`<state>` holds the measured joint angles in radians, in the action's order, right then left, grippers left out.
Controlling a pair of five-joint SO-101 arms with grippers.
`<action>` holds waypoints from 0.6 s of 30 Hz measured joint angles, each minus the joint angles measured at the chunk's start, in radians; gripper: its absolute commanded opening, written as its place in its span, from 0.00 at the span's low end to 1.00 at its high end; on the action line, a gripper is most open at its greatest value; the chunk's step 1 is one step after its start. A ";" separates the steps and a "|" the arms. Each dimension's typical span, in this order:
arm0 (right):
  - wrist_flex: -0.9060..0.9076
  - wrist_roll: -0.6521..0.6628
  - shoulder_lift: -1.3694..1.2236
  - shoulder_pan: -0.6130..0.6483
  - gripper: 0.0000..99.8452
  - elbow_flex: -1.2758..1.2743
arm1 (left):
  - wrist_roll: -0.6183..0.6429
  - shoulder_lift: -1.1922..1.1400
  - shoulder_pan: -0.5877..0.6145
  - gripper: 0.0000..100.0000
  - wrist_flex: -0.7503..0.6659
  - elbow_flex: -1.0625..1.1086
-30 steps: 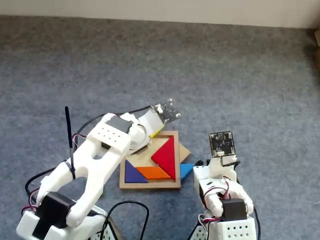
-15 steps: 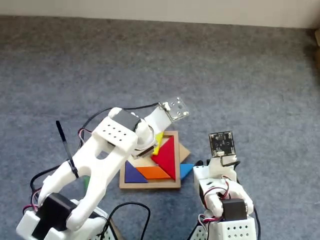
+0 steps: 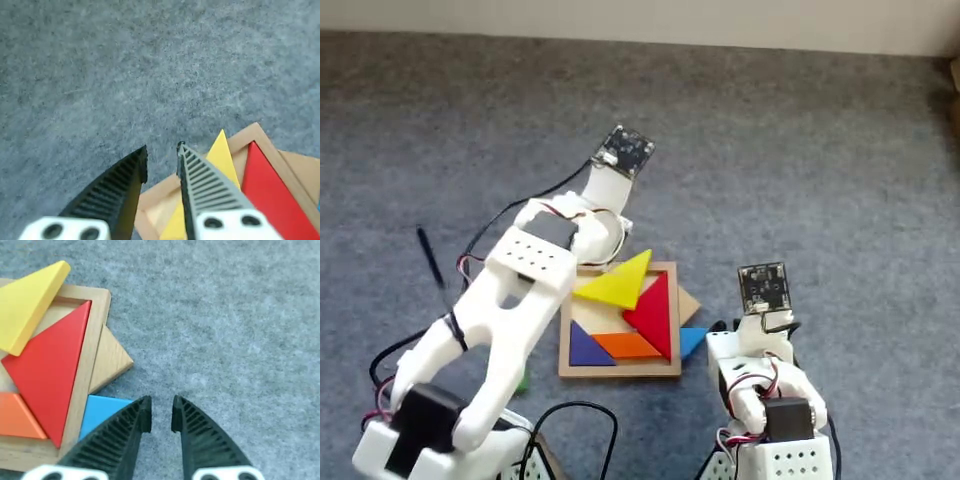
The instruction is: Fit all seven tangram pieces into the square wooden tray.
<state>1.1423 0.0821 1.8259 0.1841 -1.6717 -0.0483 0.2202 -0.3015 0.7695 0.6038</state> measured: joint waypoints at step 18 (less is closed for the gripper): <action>0.000 0.000 0.000 0.000 0.08 0.000 | 0.009 -0.244 -0.189 0.12 -0.095 0.015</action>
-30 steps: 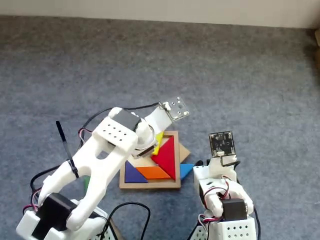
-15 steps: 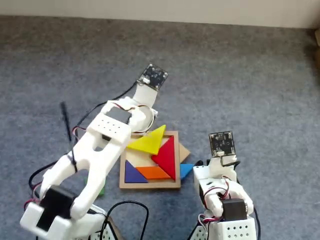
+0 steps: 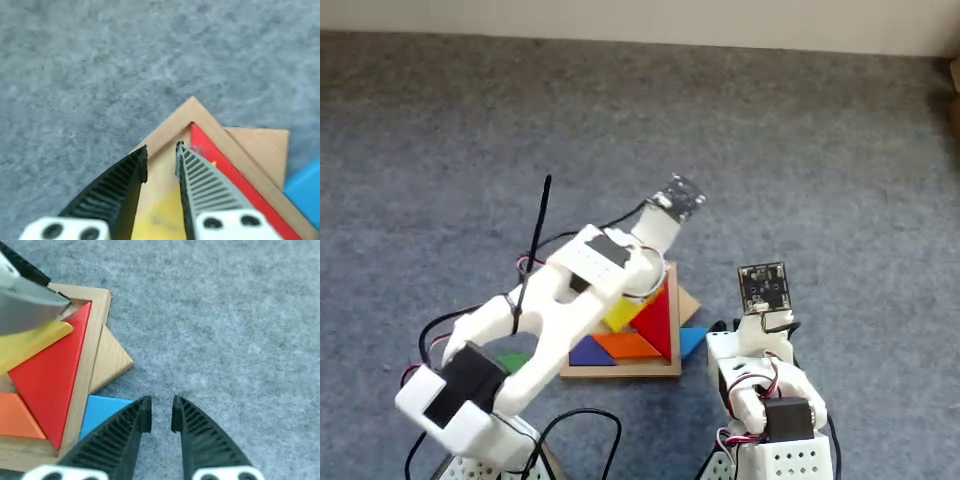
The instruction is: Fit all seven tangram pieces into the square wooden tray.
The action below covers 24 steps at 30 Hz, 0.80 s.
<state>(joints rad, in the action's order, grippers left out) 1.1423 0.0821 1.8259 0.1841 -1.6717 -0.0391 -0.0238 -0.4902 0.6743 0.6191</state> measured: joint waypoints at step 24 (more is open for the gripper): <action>0.000 0.000 0.000 0.000 0.08 0.000 | -0.114 0.365 0.021 0.12 0.473 0.106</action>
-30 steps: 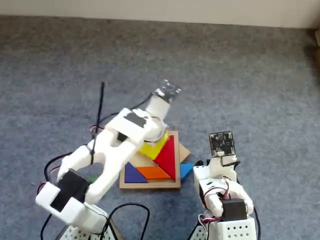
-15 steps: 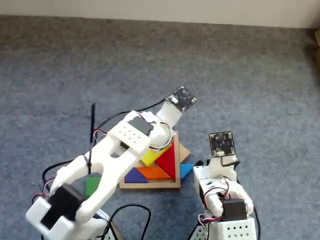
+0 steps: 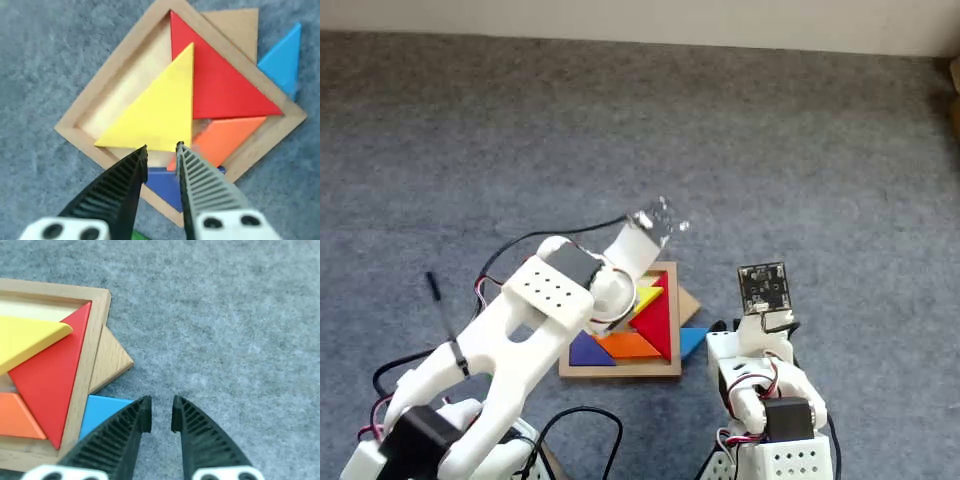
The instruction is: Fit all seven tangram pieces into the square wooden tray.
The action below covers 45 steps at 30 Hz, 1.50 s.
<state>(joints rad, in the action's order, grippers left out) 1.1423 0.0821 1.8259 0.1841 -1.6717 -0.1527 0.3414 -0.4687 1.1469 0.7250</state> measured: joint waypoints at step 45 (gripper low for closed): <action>0.000 0.000 0.000 0.000 0.08 0.000 | 0.080 -0.215 -0.069 0.12 -0.089 -0.213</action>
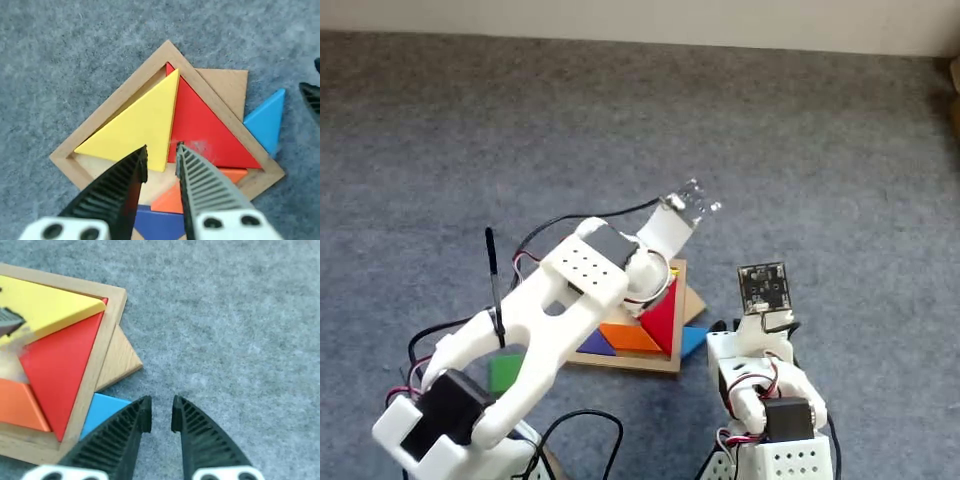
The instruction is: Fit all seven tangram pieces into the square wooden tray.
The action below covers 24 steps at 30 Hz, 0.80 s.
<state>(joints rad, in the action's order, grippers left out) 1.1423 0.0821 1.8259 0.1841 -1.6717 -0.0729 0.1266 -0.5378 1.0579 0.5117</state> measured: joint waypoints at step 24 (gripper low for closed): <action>0.000 0.000 0.000 0.000 0.08 0.000 | 0.006 0.000 0.098 0.12 -0.094 0.083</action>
<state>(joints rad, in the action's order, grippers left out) 1.1423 0.0821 1.8259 0.1841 -1.6717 -0.0667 0.1266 -0.4396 0.9643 0.5946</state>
